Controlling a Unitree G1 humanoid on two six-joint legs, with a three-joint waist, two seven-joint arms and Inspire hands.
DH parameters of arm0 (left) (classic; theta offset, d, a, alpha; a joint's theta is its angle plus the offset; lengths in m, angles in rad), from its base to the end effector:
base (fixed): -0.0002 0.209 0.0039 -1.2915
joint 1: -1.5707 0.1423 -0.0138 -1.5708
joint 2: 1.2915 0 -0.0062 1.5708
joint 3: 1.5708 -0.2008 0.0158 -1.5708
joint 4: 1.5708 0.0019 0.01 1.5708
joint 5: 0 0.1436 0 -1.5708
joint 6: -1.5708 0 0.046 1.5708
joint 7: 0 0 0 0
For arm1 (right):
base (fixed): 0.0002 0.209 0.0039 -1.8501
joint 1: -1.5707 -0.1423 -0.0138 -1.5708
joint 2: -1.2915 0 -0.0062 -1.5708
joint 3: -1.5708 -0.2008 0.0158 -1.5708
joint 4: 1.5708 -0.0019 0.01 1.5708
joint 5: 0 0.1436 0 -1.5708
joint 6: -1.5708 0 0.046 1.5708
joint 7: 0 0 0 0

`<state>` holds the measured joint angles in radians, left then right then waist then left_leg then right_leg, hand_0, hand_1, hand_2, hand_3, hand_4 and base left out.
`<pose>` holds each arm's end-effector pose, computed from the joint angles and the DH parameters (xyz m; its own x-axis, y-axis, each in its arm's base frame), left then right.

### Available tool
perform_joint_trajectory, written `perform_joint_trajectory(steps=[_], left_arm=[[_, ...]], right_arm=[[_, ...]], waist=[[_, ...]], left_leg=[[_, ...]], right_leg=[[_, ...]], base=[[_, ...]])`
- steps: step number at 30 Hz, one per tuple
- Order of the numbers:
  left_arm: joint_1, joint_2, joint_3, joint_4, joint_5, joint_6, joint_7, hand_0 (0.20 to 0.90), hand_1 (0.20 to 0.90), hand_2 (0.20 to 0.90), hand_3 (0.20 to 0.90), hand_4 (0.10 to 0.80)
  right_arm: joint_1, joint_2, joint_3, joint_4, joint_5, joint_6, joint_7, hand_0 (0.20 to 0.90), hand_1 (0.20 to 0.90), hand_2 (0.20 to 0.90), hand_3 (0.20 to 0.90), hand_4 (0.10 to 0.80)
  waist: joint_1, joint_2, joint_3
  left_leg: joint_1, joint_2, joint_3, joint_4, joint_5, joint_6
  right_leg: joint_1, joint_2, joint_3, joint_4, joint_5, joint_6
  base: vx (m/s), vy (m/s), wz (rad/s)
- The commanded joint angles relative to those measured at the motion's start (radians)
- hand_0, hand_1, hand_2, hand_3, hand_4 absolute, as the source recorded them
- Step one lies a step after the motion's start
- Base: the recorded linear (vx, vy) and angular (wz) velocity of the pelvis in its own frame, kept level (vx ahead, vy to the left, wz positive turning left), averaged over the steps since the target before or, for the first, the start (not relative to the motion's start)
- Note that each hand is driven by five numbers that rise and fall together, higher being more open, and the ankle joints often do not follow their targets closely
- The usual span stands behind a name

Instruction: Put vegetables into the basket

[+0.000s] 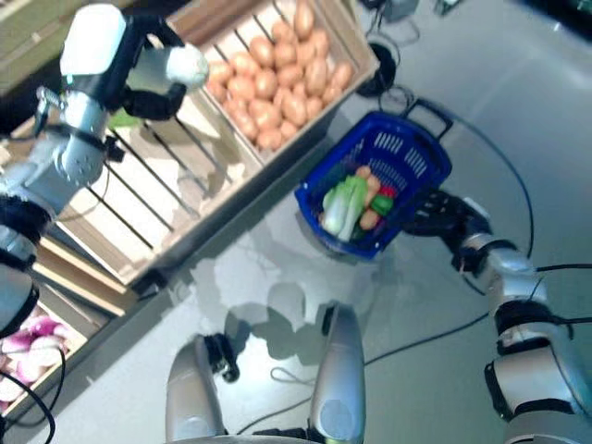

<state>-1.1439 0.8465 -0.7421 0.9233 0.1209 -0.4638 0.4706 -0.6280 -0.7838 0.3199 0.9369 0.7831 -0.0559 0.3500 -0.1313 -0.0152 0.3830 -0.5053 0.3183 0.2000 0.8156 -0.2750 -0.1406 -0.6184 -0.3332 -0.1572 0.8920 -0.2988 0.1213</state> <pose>0.3621 0.2585 0.2273 0.7812 -0.2041 0.5900 -0.4811 0.4055 0.7772 0.2987 -0.3365 0.0894 0.9759 0.0436 -0.2138 -0.0549 0.9974 -0.0475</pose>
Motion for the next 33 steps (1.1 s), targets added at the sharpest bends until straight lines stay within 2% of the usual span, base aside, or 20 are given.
perform_joint_trajectory(steps=[1, 2, 3, 5, 9, 15, 21, 29, 33], left_arm=[[0.010, 0.008, 0.137, -0.047, -0.164, -0.031, 0.021, 0.300, 0.300, 0.300, 0.300, 0.400], [0.040, -0.006, 0.173, -0.070, -0.201, -0.034, -0.001, 0.300, 0.300, 0.300, 0.300, 0.400], [0.084, -0.022, 0.216, -0.110, -0.240, -0.027, -0.028, 0.300, 0.300, 0.300, 0.300, 0.400], [0.130, -0.046, 0.259, -0.149, -0.293, -0.032, -0.060, 0.300, 0.300, 0.300, 0.300, 0.400], [0.198, -0.080, 0.307, -0.197, -0.359, -0.034, -0.107, 0.300, 0.300, 0.300, 0.300, 0.400], [0.363, -0.151, 0.392, -0.331, -0.451, 0.014, -0.179, 0.300, 0.300, 0.300, 0.300, 0.400], [0.442, -0.216, 0.439, -0.416, -0.598, 0.054, -0.289, 0.300, 0.300, 0.300, 0.300, 0.400], [0.489, -0.264, 0.444, -0.514, -0.670, 0.087, -0.363, 0.300, 0.300, 0.300, 0.300, 0.400], [0.493, -0.285, 0.434, -0.537, -0.690, 0.097, -0.403, 0.300, 0.300, 0.300, 0.300, 0.400]], right_arm=[[-0.002, 0.024, -0.043, -0.042, -0.015, -0.115, -0.016, 0.900, 0.900, 0.900, 0.900, 0.800], [-0.007, 0.036, -0.043, -0.072, -0.029, -0.104, -0.017, 0.900, 0.900, 0.900, 0.900, 0.800], [-0.007, 0.049, -0.037, -0.122, -0.044, -0.079, -0.021, 0.900, 0.900, 0.900, 0.900, 0.800], [-0.018, 0.055, -0.026, -0.169, -0.060, -0.056, -0.016, 0.900, 0.900, 0.900, 0.900, 0.800], [-0.033, 0.058, -0.013, -0.230, -0.079, -0.049, -0.027, 0.900, 0.900, 0.900, 0.900, 0.800], [0.004, 0.070, 0.000, -0.391, -0.094, 0.028, -0.005, 0.900, 0.900, 0.900, 0.900, 0.800], [-0.009, 0.089, 0.002, -0.485, -0.073, 0.083, 0.029, 0.900, 0.900, 0.900, 0.900, 0.800], [-0.020, 0.097, -0.003, -0.553, 0.042, 0.174, 0.082, 0.900, 0.900, 0.900, 0.900, 0.800], [-0.038, 0.107, 0.008, -0.540, 0.094, 0.246, 0.150, 0.900, 0.900, 0.900, 0.900, 0.800]], waist=[[0.021, -0.003, -0.115], [0.026, -0.004, -0.123], [0.033, -0.006, -0.139], [0.044, -0.008, -0.156], [0.058, -0.012, -0.184], [0.075, -0.023, -0.259], [0.082, -0.030, -0.308], [0.083, -0.024, -0.341], [0.092, -0.025, -0.350]], left_leg=[[0.066, 0.003, -0.007, -0.101, 0.005, 0.027], [0.091, -0.001, -0.005, -0.128, 0.015, 0.025], [0.122, -0.010, 0.004, -0.184, 0.057, 0.034], [0.160, -0.019, 0.002, -0.224, 0.072, 0.032], [0.229, -0.029, 0.013, -0.292, 0.100, 0.027], [0.414, -0.061, 0.042, -0.496, 0.178, 0.021], [0.521, -0.089, 0.050, -0.667, 0.252, 0.015], [0.597, -0.093, 0.052, -0.812, 0.308, -0.001], [0.625, -0.096, 0.054, -0.875, 0.331, -0.010]], right_leg=[[0.167, -0.025, 0.005, -0.167, 0.052, -0.019], [0.193, -0.018, -0.003, -0.190, 0.056, -0.020], [0.227, -0.007, -0.026, -0.243, 0.088, -0.030], [0.271, 0.001, -0.044, -0.285, 0.095, -0.031], [0.345, 0.019, -0.071, -0.351, 0.108, -0.031], [0.537, 0.086, -0.113, -0.567, 0.156, -0.023], [0.648, 0.123, -0.124, -0.736, 0.228, -0.007], [0.718, 0.141, -0.121, -0.864, 0.294, 0.015], [0.744, 0.144, -0.142, -0.916, 0.321, 0.026]], base=[[0.027, -0.063, 0.00], [-0.022, -0.080, 0.03], [-0.014, -0.092, 0.04], [0.010, -0.070, -0.04], [0.053, -0.057, 0.03], [0.147, -0.067, -0.02], [0.101, -0.039, -0.01], [0.060, -0.013, 0.02], [0.029, -0.003, 0.07]])
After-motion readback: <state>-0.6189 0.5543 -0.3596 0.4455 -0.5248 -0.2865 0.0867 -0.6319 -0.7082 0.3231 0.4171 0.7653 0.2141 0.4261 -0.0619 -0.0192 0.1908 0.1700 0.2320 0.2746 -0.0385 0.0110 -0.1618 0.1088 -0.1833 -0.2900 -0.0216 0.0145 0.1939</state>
